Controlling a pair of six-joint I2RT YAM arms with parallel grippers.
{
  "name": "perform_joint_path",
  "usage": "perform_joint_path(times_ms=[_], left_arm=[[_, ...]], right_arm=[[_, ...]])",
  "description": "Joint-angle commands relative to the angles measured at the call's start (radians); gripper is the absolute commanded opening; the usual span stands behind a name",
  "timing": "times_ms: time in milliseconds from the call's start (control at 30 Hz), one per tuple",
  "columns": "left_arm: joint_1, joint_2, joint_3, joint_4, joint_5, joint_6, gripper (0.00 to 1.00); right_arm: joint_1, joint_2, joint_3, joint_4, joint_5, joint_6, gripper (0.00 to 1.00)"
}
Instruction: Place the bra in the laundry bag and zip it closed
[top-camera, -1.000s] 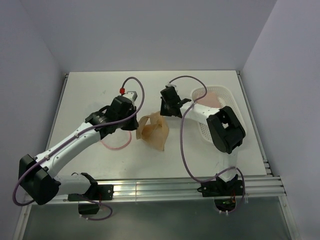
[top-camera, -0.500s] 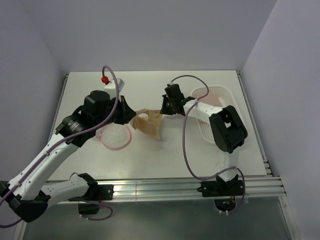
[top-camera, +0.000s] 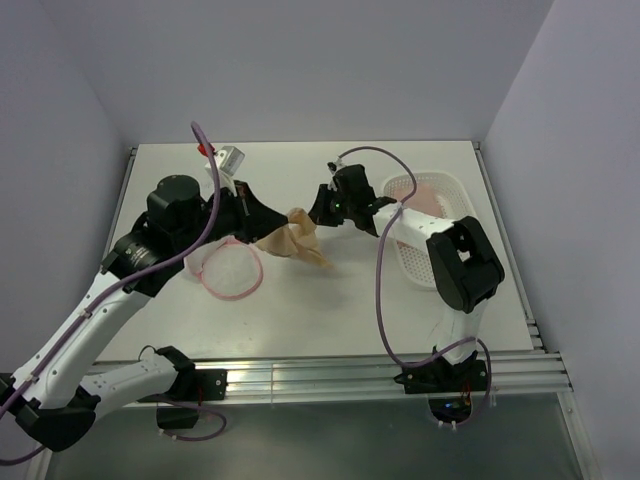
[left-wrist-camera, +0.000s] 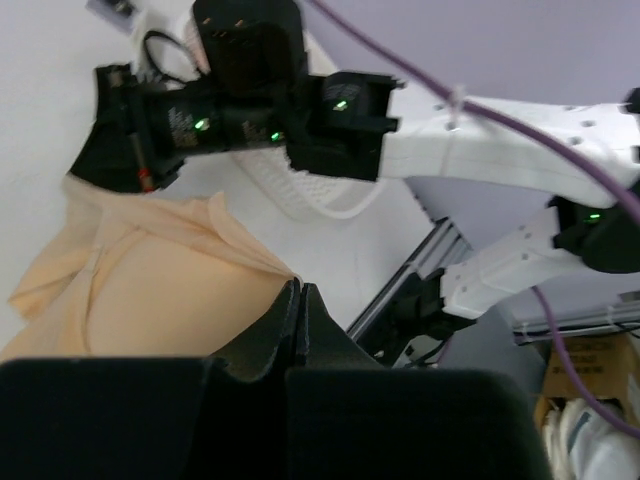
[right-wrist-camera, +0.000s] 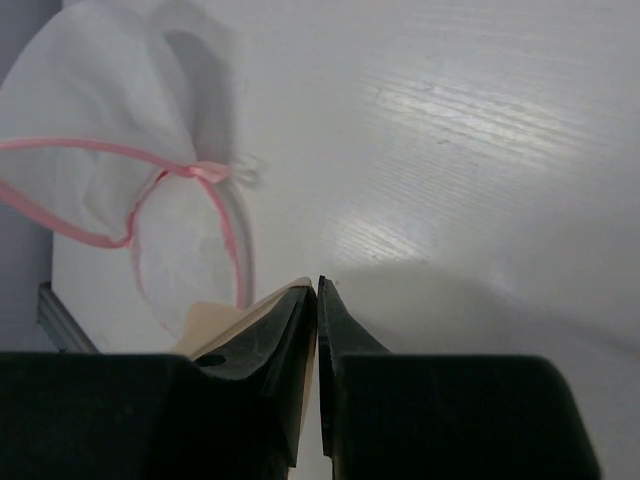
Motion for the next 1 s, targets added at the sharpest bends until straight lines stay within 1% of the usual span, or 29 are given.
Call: perform_joint_path(times_ms=[0, 100, 167, 200, 233, 267, 300, 333, 367, 400, 433, 467, 500, 567, 600, 633, 667, 767, 800, 867, 900, 933, 967], left_arm=[[0.013, -0.046, -0.005, 0.193, 0.14, -0.058, 0.0], [0.027, -0.07, -0.051, 0.299, 0.18, -0.093, 0.0], [0.033, -0.086, -0.07, 0.352, 0.183, -0.119, 0.0], [0.04, -0.086, -0.084, 0.392, 0.187, -0.128, 0.0], [0.047, -0.086, -0.091, 0.406, 0.192, -0.146, 0.0], [0.05, -0.087, -0.099, 0.428, 0.192, -0.154, 0.0], [0.06, -0.087, -0.114, 0.458, 0.196, -0.169, 0.0], [0.065, -0.087, -0.12, 0.474, 0.197, -0.177, 0.0], [0.07, -0.095, -0.128, 0.485, 0.183, -0.182, 0.0], [0.076, -0.099, -0.142, 0.506, 0.172, -0.188, 0.0], [0.079, -0.113, -0.153, 0.529, 0.163, -0.194, 0.0], [0.085, -0.121, -0.162, 0.544, 0.152, -0.2, 0.0], [0.091, -0.13, -0.182, 0.576, 0.123, -0.212, 0.0], [0.096, -0.159, -0.208, 0.624, 0.102, -0.229, 0.0], [0.102, -0.167, -0.234, 0.65, 0.088, -0.248, 0.0], [0.103, -0.173, -0.24, 0.691, 0.082, -0.255, 0.0], [0.108, -0.175, -0.248, 0.704, 0.08, -0.257, 0.0], [0.116, -0.181, -0.269, 0.751, 0.074, -0.274, 0.0], [0.119, -0.199, -0.286, 0.782, 0.068, -0.289, 0.0], [0.129, -0.218, -0.338, 0.86, 0.054, -0.309, 0.0], [0.133, -0.234, -0.352, 0.883, 0.049, -0.329, 0.0], [0.136, -0.241, -0.366, 0.903, 0.036, -0.337, 0.0], [0.143, -0.248, -0.398, 0.949, 0.029, -0.344, 0.0]], right_arm=[[-0.009, -0.037, -0.024, 0.119, -0.107, 0.025, 0.15], [-0.011, -0.029, -0.05, 0.186, -0.196, 0.05, 0.16], [-0.011, -0.029, -0.077, 0.267, -0.285, 0.083, 0.21], [-0.011, -0.029, -0.086, 0.293, -0.314, 0.096, 0.22], [-0.012, -0.032, -0.11, 0.36, -0.342, 0.132, 0.24], [-0.012, -0.032, -0.121, 0.402, -0.403, 0.152, 0.3], [-0.012, -0.035, -0.141, 0.465, -0.43, 0.189, 0.34], [-0.011, -0.037, -0.153, 0.496, -0.45, 0.209, 0.34], [-0.009, -0.038, -0.165, 0.533, -0.469, 0.23, 0.38], [-0.011, -0.038, -0.188, 0.603, -0.508, 0.276, 0.4], [-0.009, -0.037, -0.199, 0.637, -0.525, 0.301, 0.43], [-0.008, -0.037, -0.211, 0.68, -0.543, 0.329, 0.45], [-0.005, -0.032, -0.234, 0.765, -0.572, 0.388, 0.46], [0.006, -0.023, -0.251, 0.848, -0.603, 0.447, 0.52], [0.012, -0.017, -0.262, 0.911, -0.629, 0.491, 0.53], [0.017, -0.02, -0.265, 0.919, -0.632, 0.497, 0.54], [0.021, -0.028, -0.271, 0.916, -0.625, 0.498, 0.55], [0.021, -0.072, -0.281, 0.767, -0.557, 0.415, 0.6], [0.024, -0.103, -0.268, 0.623, -0.483, 0.337, 0.62], [0.032, -0.141, -0.258, 0.475, -0.364, 0.265, 0.67], [0.037, -0.178, -0.255, 0.371, -0.305, 0.228, 0.69], [0.038, -0.196, -0.262, 0.348, -0.219, 0.229, 0.72], [0.035, -0.215, -0.274, 0.338, -0.188, 0.244, 0.75]])
